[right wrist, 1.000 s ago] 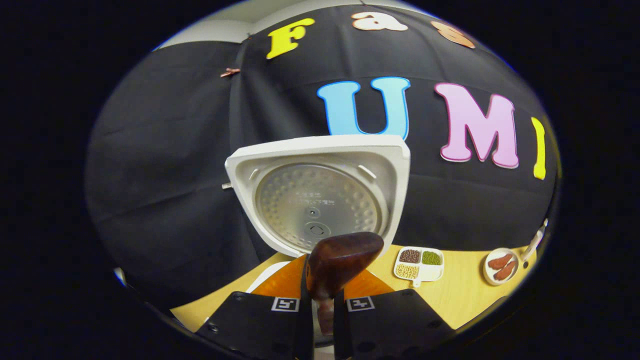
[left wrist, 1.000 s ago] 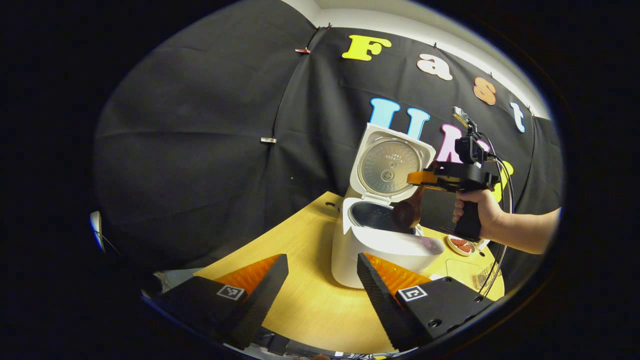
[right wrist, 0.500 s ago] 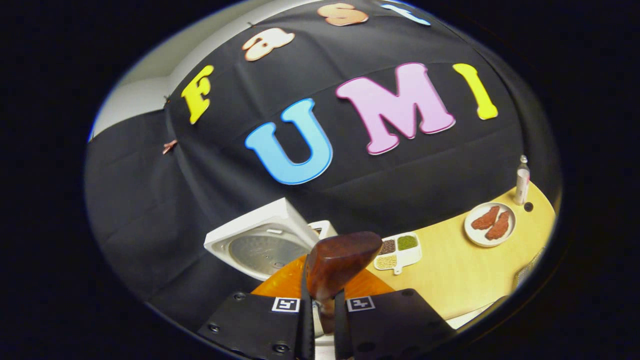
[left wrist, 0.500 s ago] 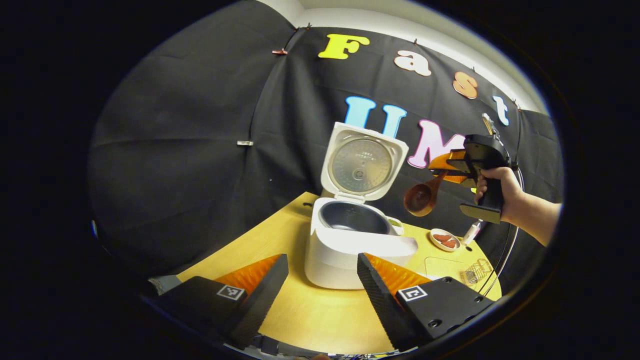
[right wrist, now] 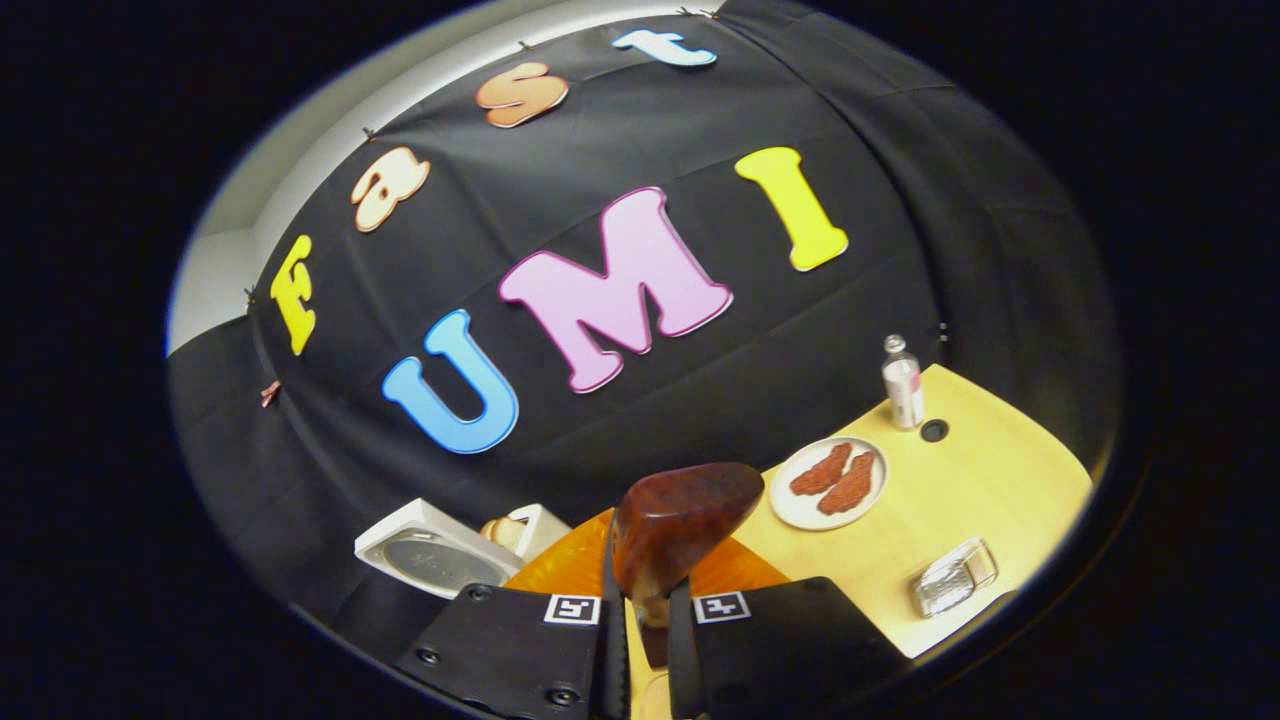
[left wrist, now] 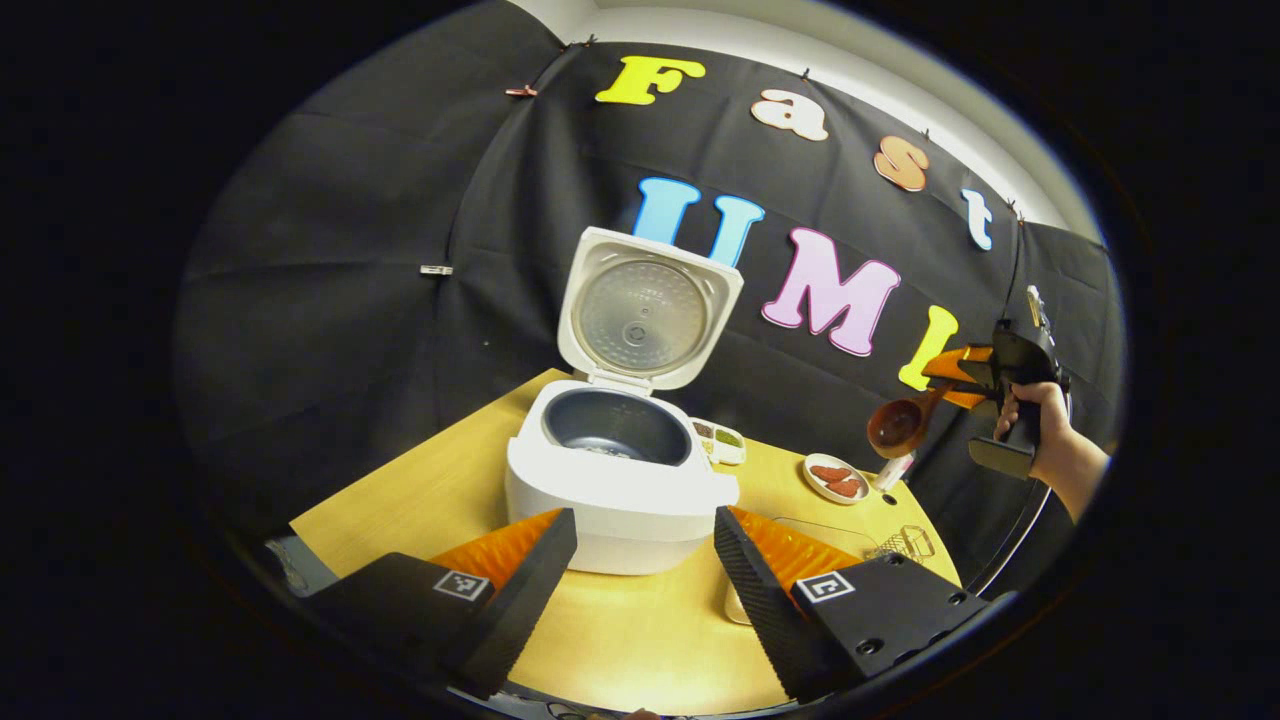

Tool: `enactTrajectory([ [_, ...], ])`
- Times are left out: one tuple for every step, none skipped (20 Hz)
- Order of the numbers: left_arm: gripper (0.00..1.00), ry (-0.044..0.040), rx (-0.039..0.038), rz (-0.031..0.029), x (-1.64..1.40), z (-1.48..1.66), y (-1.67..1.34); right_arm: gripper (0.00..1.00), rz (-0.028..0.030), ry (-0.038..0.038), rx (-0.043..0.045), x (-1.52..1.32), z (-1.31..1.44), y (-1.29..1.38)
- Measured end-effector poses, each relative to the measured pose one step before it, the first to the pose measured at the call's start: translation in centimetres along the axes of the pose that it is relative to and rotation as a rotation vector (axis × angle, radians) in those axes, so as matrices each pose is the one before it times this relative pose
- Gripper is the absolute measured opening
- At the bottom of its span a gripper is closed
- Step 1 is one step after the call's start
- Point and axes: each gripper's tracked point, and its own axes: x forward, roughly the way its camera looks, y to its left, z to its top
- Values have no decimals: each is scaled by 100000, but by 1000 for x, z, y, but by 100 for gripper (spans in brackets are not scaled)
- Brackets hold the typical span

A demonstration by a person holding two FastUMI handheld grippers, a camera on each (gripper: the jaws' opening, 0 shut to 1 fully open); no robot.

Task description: Close the left gripper, press the button to open the rice cooker; take a wooden spoon from the chopstick holder with the right hand, scoop a spoonful of rice and pour it into the rice cooker, then put the wooden spoon back into the chopstick holder.

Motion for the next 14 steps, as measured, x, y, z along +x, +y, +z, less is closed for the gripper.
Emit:
enactTrajectory([
  [95, 369, 817, -187, 357, -135, -857, 19, -2434, -139, -295, -453, 464, -2159],
  [95, 180, 982, -247, 299, 96, -797, 19, -2491, -892, 69, -372, 611, -2175],
  [95, 362, 775, 14, 303, -74, -725, 19, -2520, -890, 516, -187, 643, -2047],
  [96, 479, 48, -167, 327, 41, -716, 19, -2318, -208, 827, -132, 413, -2062],
  [95, 422, -805, -233, 173, -109, -665, 19, -2041, 156, 791, -159, 140, -1827],
  [95, 372, -2557, -85, 98, -17, -591, 19, -1923, 361, 719, -12, 84, -1760],
  [95, 247, -3499, -220, 101, -3, -639, 19, -1905, 517, 446, 49, -85, -1628],
  [96, -83, -3180, 600, 33, 57, -450, 19, -1789, 499, 173, -95, -105, -1605],
  [95, -319, -2278, 1231, 43, -87, -265, 19, -1672, 334, 59, -81, -124, -1572],
  [95, -120, -1254, 1527, 44, -47, -233, 14, -1723, 169, 397, 120, -204, -1448],
  [95, 136, -415, 1567, 130, -218, -207, 19, -1638, 230, 765, -24, -15, -1338],
  [95, 702, 290, 1038, 150, -240, -253, 19, -1304, 498, 1124, 51, -208, -1252],
  [95, 991, 538, 1266, 83, -323, -255, 19, -993, 662, 1474, 61, -324, -1189],
  [95, 88, 627, 1146, -7, -89, -198, 19, -708, 856, 1270, 356, -348, -1018],
])
